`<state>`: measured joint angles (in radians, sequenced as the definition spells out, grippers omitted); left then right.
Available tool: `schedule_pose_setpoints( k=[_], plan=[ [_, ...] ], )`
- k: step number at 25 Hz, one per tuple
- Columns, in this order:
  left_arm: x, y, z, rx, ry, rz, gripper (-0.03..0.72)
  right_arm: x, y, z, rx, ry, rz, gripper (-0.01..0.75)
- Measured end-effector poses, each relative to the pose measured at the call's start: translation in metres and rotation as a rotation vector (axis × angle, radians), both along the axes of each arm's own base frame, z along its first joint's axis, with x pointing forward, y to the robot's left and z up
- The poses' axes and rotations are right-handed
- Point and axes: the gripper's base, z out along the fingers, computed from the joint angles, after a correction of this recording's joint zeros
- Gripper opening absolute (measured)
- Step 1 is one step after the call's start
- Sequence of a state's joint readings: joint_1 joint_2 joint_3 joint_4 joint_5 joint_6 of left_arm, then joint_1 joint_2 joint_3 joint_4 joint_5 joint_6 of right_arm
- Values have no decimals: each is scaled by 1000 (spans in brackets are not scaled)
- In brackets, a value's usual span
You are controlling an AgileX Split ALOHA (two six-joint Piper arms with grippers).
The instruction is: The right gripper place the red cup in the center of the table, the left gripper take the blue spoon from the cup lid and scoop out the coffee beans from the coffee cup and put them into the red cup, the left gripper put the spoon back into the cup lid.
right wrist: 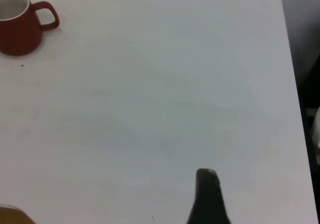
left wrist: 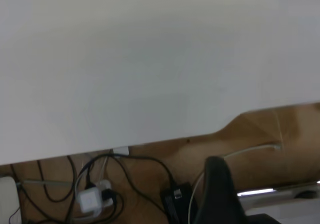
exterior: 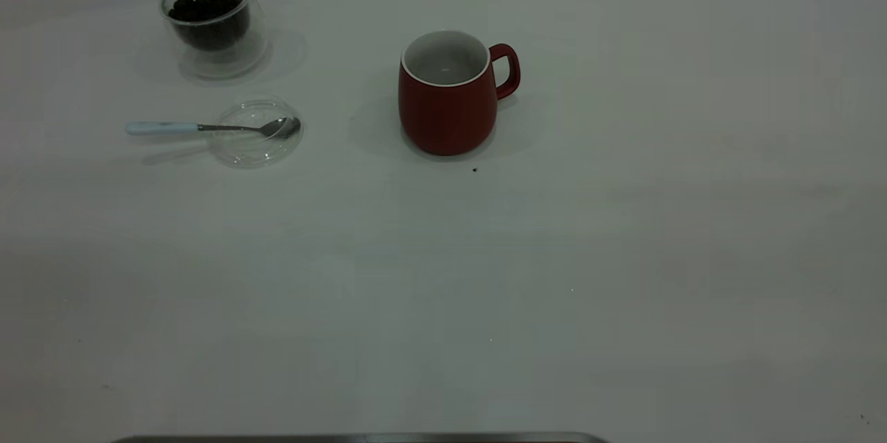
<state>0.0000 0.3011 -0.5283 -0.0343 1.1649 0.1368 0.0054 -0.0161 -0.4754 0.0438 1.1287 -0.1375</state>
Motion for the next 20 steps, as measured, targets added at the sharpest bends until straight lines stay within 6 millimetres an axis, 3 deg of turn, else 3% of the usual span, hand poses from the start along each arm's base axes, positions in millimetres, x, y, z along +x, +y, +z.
schedule_pose_setpoints(
  k=[8, 20],
  plan=[
    [2, 0, -10, -38, 3, 61, 561, 0, 0, 0, 0, 0, 0, 590],
    [2, 0, -10, -40, -3, 66, 561, 0, 0, 0, 0, 0, 0, 590]
  ],
)
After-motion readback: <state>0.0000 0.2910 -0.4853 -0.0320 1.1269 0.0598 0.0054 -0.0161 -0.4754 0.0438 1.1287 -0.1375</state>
